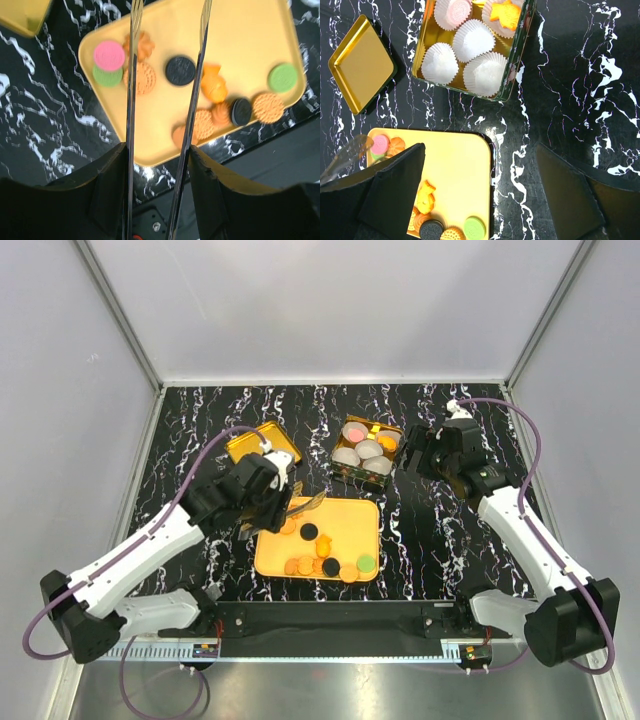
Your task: Pack the cookies
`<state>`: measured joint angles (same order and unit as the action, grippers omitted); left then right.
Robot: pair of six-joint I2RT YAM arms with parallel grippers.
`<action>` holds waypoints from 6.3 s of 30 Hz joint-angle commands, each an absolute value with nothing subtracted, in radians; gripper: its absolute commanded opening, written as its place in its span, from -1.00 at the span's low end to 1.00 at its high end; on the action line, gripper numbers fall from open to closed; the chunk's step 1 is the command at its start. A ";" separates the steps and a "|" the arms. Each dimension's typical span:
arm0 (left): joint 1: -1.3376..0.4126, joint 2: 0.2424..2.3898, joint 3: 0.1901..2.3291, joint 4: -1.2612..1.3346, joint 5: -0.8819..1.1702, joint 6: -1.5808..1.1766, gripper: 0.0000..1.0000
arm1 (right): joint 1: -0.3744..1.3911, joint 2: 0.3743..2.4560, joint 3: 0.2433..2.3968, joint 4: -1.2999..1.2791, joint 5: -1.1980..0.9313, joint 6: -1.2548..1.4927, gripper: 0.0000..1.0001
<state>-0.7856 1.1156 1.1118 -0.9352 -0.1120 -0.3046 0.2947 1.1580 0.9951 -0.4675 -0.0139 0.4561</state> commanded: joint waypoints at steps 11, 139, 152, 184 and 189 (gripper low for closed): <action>-0.844 1.078 1.012 -0.957 -0.074 -0.318 0.08 | 0.301 1.157 0.996 -0.419 -0.015 0.465 1.00; -0.779 2.063 2.000 -0.765 -0.158 -0.242 -0.14 | 0.301 1.025 0.989 -0.517 0.015 0.440 0.99; -0.773 2.053 1.971 -0.781 -0.160 -0.236 -0.10 | 0.299 1.031 0.986 -0.506 0.014 0.443 0.99; -0.775 1.829 1.921 -0.775 -0.100 -0.221 0.01 | 0.301 1.043 0.997 -0.503 0.023 0.446 0.99; -0.776 1.654 1.716 -0.772 -0.075 -0.235 0.00 | 0.301 1.045 0.991 -0.496 0.012 0.446 0.99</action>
